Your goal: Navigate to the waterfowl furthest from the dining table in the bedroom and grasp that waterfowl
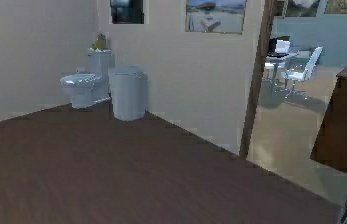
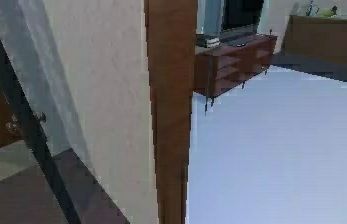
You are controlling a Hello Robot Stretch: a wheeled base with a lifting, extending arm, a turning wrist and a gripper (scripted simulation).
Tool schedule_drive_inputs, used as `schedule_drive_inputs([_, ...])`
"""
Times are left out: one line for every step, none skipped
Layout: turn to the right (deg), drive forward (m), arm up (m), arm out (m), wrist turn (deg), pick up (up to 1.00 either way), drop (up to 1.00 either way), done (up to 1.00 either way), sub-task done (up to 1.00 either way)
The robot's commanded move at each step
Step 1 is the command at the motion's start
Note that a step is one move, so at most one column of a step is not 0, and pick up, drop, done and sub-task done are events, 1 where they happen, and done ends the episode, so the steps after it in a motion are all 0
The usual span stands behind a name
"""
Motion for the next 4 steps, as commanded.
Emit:
schedule_drive_inputs([30.0,0.00,0.00,0.00,0.0,0.00,0.00,0.00,0.00])
schedule_drive_inputs([0.0,1.00,0.00,0.00,0.0,0.00,0.00,0.00,0.00])
schedule_drive_inputs([0.0,1.00,0.00,0.00,0.0,0.00,0.00,0.00,0.00])
schedule_drive_inputs([9.0,0.00,0.00,0.00,0.0,0.00,0.00,0.00,0.00])
